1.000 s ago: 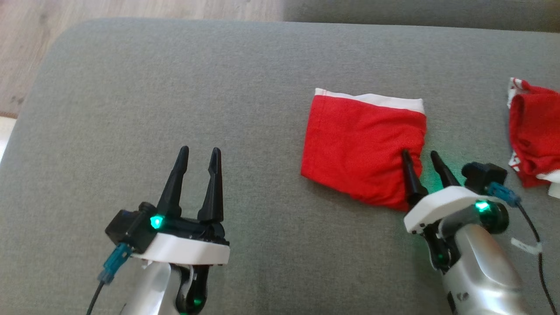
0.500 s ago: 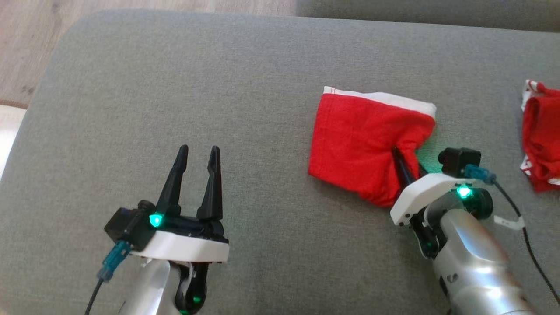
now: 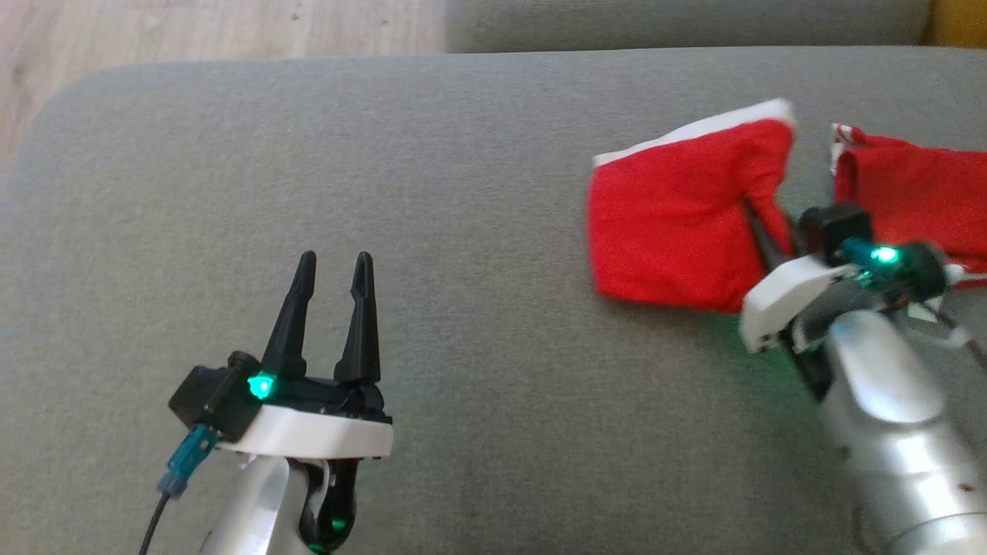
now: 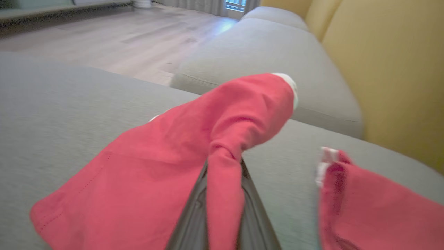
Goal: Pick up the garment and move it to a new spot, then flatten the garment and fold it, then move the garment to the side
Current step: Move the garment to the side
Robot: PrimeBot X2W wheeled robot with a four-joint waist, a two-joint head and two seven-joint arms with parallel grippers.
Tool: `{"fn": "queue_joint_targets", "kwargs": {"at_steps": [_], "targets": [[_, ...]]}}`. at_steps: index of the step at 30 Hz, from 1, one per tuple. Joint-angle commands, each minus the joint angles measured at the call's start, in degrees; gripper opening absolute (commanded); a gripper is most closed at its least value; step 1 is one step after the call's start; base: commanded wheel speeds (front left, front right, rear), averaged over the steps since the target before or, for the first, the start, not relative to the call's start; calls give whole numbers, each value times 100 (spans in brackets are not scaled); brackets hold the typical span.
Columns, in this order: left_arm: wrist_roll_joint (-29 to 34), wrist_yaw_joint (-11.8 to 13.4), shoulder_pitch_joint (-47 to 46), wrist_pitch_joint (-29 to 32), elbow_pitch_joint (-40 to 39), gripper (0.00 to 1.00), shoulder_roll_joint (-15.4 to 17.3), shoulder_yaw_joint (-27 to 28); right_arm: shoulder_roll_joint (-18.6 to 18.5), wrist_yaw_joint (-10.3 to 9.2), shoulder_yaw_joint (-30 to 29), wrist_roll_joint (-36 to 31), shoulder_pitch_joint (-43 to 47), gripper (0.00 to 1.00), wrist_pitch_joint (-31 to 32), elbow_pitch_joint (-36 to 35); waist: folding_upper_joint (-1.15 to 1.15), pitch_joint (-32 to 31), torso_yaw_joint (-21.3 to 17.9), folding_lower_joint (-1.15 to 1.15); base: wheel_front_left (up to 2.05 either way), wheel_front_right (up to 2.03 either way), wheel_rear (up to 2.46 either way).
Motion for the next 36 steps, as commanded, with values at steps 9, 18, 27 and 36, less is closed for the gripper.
{"fn": "queue_joint_targets", "kwargs": {"at_steps": [9, 18, 27, 36], "targets": [[1, -33, -200, -29, -265, 100, 38, 165, -1627, -4, 772, 263, -228, 0, 857, -1440, 0, 178, -279, 0, 0, 0, 0], [-31, -33, -482, -29, -252, 100, 38, 14, -3742, -4, 1465, 1530, -135, 0, 1887, -1993, 0, 699, -145, 0, 0, 0, 0], [-11, -33, -710, -29, -240, 100, 38, -70, -4678, -4, 1590, 1953, -232, 0, 2244, -1688, 0, 1114, 8, 0, 0, 0, 0], [14, -33, -832, -29, -208, 100, 51, -97, -4579, -4, 1385, 1563, -383, 0, 2277, -1262, 0, 1249, 85, 0, 0, 0, 0]]}}
